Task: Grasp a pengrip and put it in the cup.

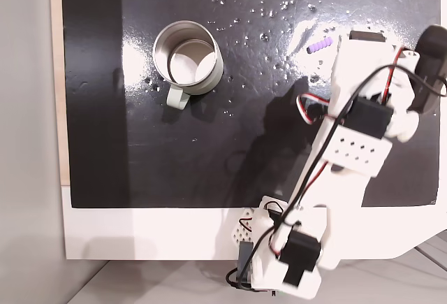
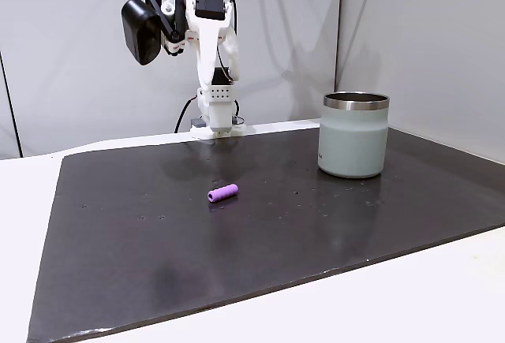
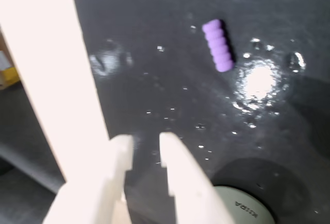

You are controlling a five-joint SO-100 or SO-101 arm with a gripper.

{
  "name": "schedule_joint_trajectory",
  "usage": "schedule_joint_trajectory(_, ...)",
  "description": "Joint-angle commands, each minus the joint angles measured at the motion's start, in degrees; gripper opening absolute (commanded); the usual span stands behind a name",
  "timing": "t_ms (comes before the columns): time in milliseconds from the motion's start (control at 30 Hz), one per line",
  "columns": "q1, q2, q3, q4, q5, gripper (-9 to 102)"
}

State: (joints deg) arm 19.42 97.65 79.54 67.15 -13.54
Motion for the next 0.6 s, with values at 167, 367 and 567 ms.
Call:
schedule_joint_trajectory(167, -1.0, -20.3, -31.6, 19.2, 4.1, 3)
schedule_joint_trajectory(367, -0.7, -28.0, -43.9, 26.7, 5.2, 3)
schedule_joint_trajectory(567, -0.2, -40.3, -63.4, 35.8, 6.2, 3)
